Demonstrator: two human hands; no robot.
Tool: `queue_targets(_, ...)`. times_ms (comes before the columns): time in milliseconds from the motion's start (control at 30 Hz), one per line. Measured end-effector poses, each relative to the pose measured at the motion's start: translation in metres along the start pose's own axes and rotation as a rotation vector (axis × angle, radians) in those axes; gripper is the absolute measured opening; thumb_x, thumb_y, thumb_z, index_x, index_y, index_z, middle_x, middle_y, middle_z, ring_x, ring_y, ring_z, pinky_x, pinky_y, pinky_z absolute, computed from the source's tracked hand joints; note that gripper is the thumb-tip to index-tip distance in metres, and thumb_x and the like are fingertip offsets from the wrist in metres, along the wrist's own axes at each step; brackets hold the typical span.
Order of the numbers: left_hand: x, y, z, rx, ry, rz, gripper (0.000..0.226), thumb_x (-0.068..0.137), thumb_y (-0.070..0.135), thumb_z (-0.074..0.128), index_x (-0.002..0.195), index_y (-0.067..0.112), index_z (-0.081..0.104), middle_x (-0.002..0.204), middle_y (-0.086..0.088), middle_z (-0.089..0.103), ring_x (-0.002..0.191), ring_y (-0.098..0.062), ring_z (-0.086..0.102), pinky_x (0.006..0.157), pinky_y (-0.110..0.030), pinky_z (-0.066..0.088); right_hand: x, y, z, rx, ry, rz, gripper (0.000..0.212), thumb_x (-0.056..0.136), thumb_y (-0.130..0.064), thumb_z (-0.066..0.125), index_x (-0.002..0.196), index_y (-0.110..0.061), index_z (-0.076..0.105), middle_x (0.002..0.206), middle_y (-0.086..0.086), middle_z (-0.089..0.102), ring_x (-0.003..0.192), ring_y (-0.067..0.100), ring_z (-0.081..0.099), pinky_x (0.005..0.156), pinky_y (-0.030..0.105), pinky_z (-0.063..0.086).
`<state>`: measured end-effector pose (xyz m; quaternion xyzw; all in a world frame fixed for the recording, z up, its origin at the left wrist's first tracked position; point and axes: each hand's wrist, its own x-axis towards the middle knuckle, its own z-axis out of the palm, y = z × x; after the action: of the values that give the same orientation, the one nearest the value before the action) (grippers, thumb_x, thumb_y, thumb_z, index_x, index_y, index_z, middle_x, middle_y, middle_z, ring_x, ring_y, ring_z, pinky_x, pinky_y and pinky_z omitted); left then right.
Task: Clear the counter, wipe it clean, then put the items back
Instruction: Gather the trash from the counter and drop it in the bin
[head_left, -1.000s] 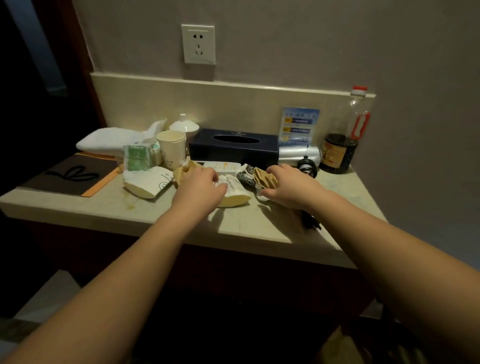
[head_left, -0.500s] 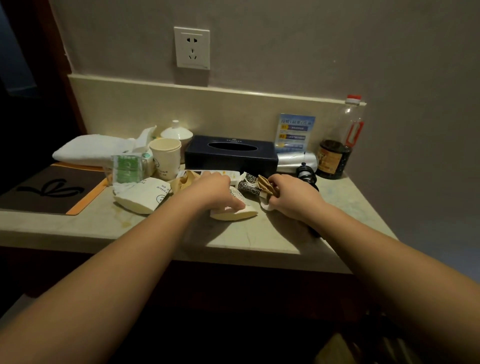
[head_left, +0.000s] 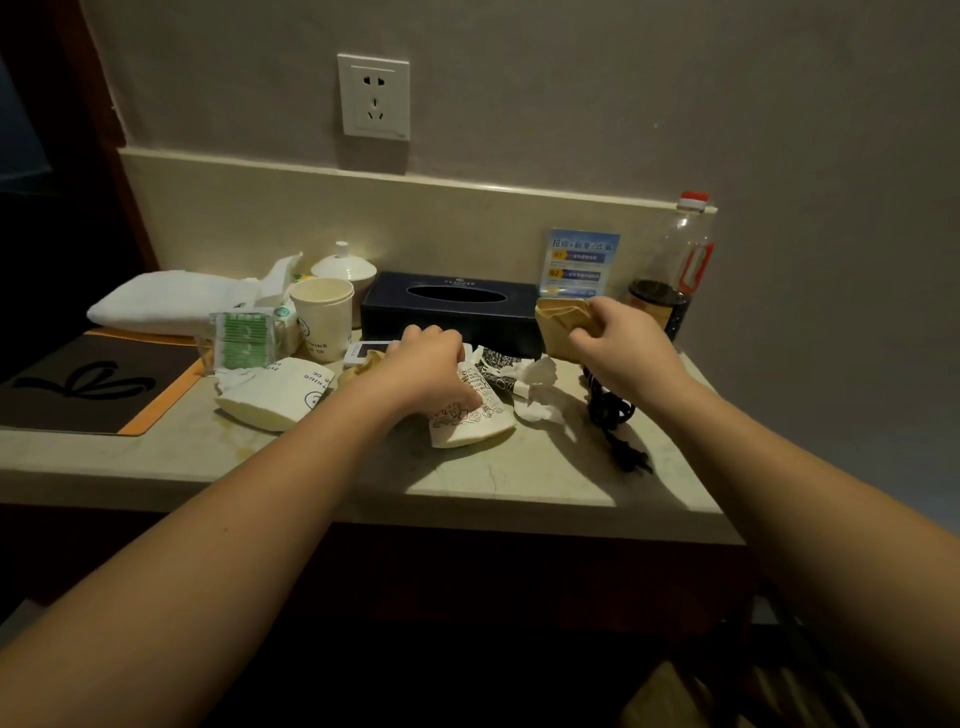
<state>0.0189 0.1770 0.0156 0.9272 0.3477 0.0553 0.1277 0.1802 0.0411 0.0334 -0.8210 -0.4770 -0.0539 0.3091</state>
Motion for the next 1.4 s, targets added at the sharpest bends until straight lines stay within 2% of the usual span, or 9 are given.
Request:
queue_targets(167, -0.008, 0.000, -0.005, -0.162, -0.045, 0.049, 0.042, 0.078, 0.039, 0.077, 0.102, 0.022, 0.047, 0.098, 0.000, 0.058, 0.086, -0.017, 0.057, 0.070, -0.032, 0.051, -0.004, -0.002, -0.012, 0.267, 0.012, 0.073, 0.023, 0.091, -0.024, 0.051, 0.111, -0.018, 0.060, 0.104, 0.004, 0.064, 0.094, 0.021, 0.060, 0.075, 0.036, 0.054)
queue_targets(300, -0.016, -0.008, -0.008, -0.271, 0.043, 0.064, 0.041, 0.077, 0.038, 0.078, 0.098, 0.022, 0.046, 0.091, -0.001, 0.060, 0.080, -0.018, 0.058, 0.066, -0.035, 0.050, -0.010, -0.007, -0.016, 0.601, -0.061, 0.155, 0.015, 0.090, -0.020, 0.054, 0.098, -0.031, 0.060, 0.102, -0.001, 0.064, 0.098, 0.021, 0.060, 0.086, 0.043, 0.054)
queue_targets(467, -0.034, -0.017, -0.007, -1.088, 0.089, -0.006, 0.054, 0.081, 0.013, 0.075, 0.124, 0.019, 0.043, 0.116, -0.007, 0.060, 0.096, -0.022, 0.067, 0.077, -0.042, 0.060, -0.019, -0.019, -0.010, 0.802, -0.322, 0.168, 0.022, 0.094, -0.022, 0.055, 0.116, -0.021, 0.056, 0.109, 0.004, 0.060, 0.102, 0.024, 0.060, 0.089, 0.040, 0.053)
queue_targets(633, -0.054, -0.012, 0.001, -1.391, 0.033, -0.069, 0.023, 0.097, 0.015, 0.056, 0.119, 0.019, 0.060, 0.103, -0.009, 0.069, 0.084, -0.021, 0.069, 0.061, -0.034, 0.058, -0.019, -0.037, 0.008, 0.639, -0.308, 0.104, 0.030, 0.090, -0.037, 0.060, 0.118, -0.027, 0.054, 0.109, -0.003, 0.062, 0.102, 0.017, 0.060, 0.088, 0.040, 0.053)
queue_targets(800, -0.064, -0.012, 0.006, -1.536, 0.086, -0.169, 0.027, 0.103, 0.031, 0.043, 0.121, 0.021, 0.061, 0.106, -0.008, 0.070, 0.090, -0.022, 0.070, 0.064, -0.038, 0.057, -0.023, -0.055, 0.021, 0.606, -0.329, 0.090, 0.031, 0.091, -0.040, 0.058, 0.117, -0.026, 0.051, 0.107, -0.003, 0.059, 0.095, 0.012, 0.058, 0.074, 0.027, 0.053)
queue_targets(900, -0.068, -0.009, 0.008, -1.538, 0.109, -0.199, 0.032, 0.097, 0.040, 0.051, 0.121, 0.021, 0.058, 0.111, -0.008, 0.067, 0.099, -0.027, 0.066, 0.067, -0.039, 0.056, -0.029, -0.066, 0.032, 0.573, -0.376, 0.042, 0.039, 0.092, -0.042, 0.056, 0.127, -0.024, 0.049, 0.109, -0.003, 0.060, 0.097, 0.013, 0.060, 0.082, 0.032, 0.056)
queue_targets(1067, -0.071, -0.018, 0.010, -1.481, 0.204, -0.208, 0.032, 0.089, 0.017, 0.066, 0.120, 0.014, 0.058, 0.108, -0.010, 0.069, 0.095, -0.026, 0.069, 0.065, -0.038, 0.057, -0.020, -0.065, 0.027, 0.416, -0.420, -0.031, 0.045, 0.097, -0.046, 0.044, 0.135, -0.023, 0.045, 0.117, -0.005, 0.058, 0.098, 0.009, 0.057, 0.079, 0.025, 0.050)
queue_targets(1200, -0.074, -0.033, 0.005, -1.462, 0.356, -0.235, 0.018, 0.089, 0.012, 0.066, 0.105, 0.018, 0.061, 0.101, -0.006, 0.072, 0.086, -0.020, 0.071, 0.056, -0.033, 0.057, 0.009, -0.028, 0.004, 0.189, -0.234, 0.002, 0.047, 0.096, -0.047, 0.047, 0.133, -0.017, 0.047, 0.125, 0.000, 0.058, 0.104, 0.013, 0.055, 0.087, 0.028, 0.048)
queue_targets(1400, -0.075, -0.044, 0.009, -1.419, 0.416, -0.265, 0.026, 0.089, 0.013, 0.067, 0.114, 0.017, 0.060, 0.107, -0.005, 0.070, 0.095, -0.023, 0.069, 0.062, -0.037, 0.058, 0.015, 0.007, 0.010, -0.233, -0.645, -0.145, 0.085, 0.081, -0.054, 0.066, 0.150, -0.028, 0.022, 0.157, -0.002, 0.024, 0.141, 0.020, 0.028, 0.113, 0.037, 0.026)
